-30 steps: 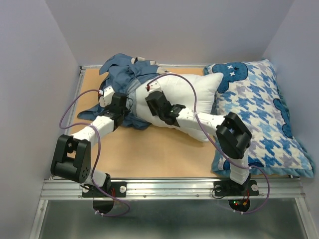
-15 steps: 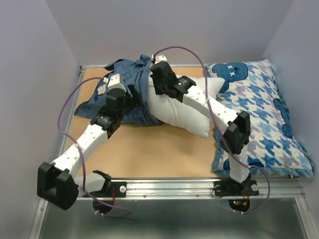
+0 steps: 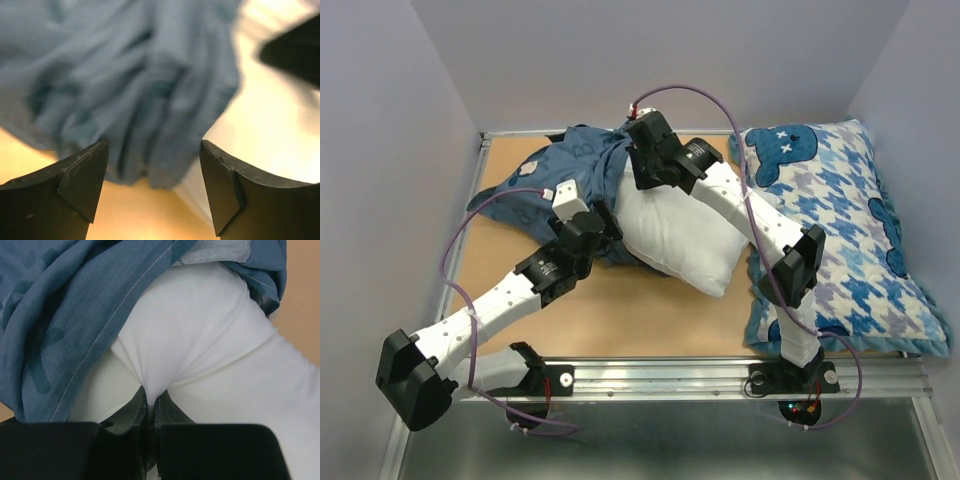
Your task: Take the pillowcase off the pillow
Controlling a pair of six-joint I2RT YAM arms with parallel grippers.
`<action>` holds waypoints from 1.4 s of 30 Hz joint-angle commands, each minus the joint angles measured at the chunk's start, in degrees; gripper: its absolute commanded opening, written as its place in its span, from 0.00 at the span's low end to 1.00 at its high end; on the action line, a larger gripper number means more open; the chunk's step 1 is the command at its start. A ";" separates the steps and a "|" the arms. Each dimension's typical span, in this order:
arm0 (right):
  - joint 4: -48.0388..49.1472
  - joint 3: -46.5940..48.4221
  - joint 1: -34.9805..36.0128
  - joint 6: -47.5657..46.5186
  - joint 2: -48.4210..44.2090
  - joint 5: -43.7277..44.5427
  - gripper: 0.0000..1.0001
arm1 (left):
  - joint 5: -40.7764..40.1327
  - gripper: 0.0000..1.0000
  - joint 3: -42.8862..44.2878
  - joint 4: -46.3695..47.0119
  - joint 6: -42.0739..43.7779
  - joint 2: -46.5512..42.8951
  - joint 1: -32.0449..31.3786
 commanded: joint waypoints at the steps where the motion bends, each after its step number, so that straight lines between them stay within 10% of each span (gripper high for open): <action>1: 4.98 5.73 -0.43 0.70 -5.84 -1.47 0.01 | -14.07 0.84 1.89 -6.45 -7.72 1.85 0.54; 8: 4.90 4.40 -0.43 0.96 -10.77 -3.85 0.00 | -14.10 0.62 6.65 -10.79 -8.35 7.66 8.80; 12: 4.46 4.66 -0.43 0.52 -13.76 -4.03 0.01 | -9.97 0.01 6.30 -6.57 -5.36 7.31 15.66; 30: 3.23 7.74 -4.39 2.19 -24.83 -10.71 0.01 | 2.77 0.00 8.93 -0.42 -7.20 25.22 44.83; 42: 2.70 3.17 -4.92 2.90 -29.32 -13.60 0.01 | 10.08 0.00 18.95 -2.17 -5.71 41.41 52.58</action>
